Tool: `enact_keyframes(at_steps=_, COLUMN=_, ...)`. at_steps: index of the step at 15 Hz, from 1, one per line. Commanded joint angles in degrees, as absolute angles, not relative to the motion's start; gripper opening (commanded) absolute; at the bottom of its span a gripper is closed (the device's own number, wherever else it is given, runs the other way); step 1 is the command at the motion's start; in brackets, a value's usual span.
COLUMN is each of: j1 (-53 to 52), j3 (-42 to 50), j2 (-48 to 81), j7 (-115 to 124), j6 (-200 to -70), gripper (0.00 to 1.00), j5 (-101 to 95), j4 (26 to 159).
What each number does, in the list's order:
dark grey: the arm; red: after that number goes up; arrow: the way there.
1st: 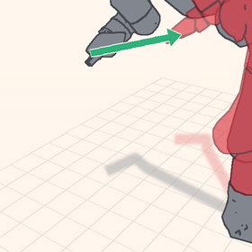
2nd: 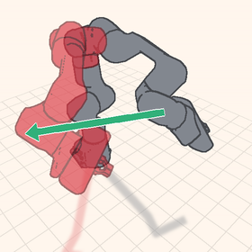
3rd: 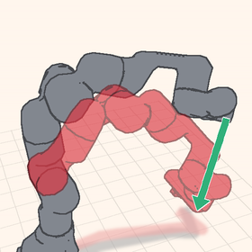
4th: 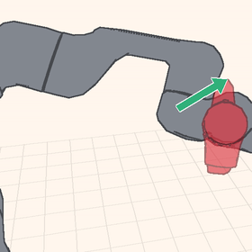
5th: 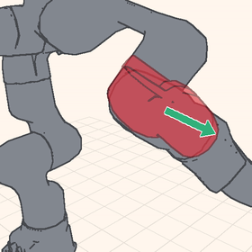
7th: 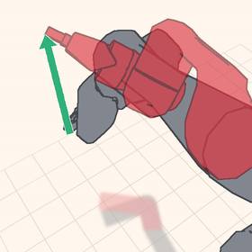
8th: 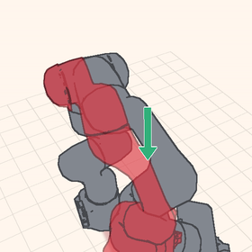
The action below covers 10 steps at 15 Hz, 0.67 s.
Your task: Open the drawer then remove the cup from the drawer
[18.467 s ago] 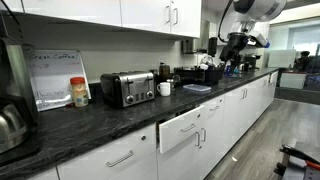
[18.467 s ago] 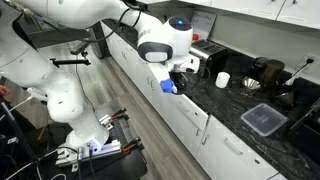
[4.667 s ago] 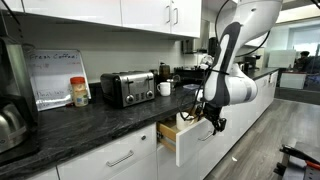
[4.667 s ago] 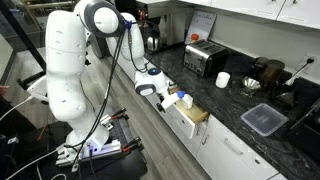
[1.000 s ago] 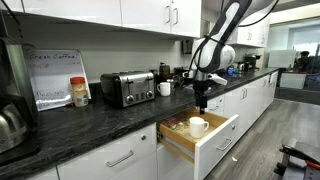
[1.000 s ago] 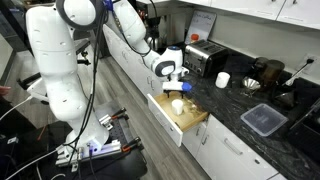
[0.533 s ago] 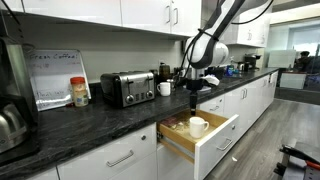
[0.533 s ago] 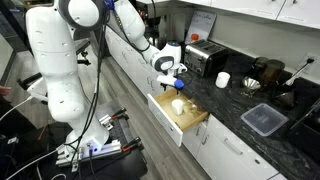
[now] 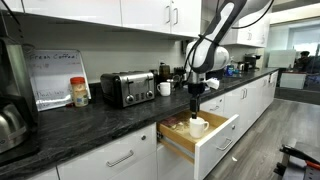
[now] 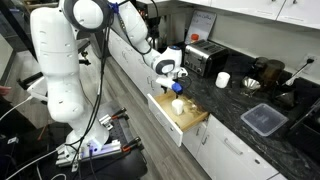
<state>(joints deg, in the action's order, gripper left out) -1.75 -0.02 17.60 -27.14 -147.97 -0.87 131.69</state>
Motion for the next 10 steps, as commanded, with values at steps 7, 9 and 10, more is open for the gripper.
enact_keyframes(at_steps=7, j1=1.0, j3=-3.6, j2=19.6, j7=-27.5, j6=-150.5, gripper=1.00, j5=-1.9, j4=131.6)
enact_keyframes(at_steps=9, j1=1.1, j3=-3.6, j2=19.6, j7=-27.5, j6=-150.6, gripper=1.00, j5=-1.9, j4=131.6)
enact_keyframes(at_steps=10, j1=1.1, j3=-3.6, j2=19.6, j7=-27.5, j6=-150.6, gripper=1.00, j5=-1.9, j4=131.6)
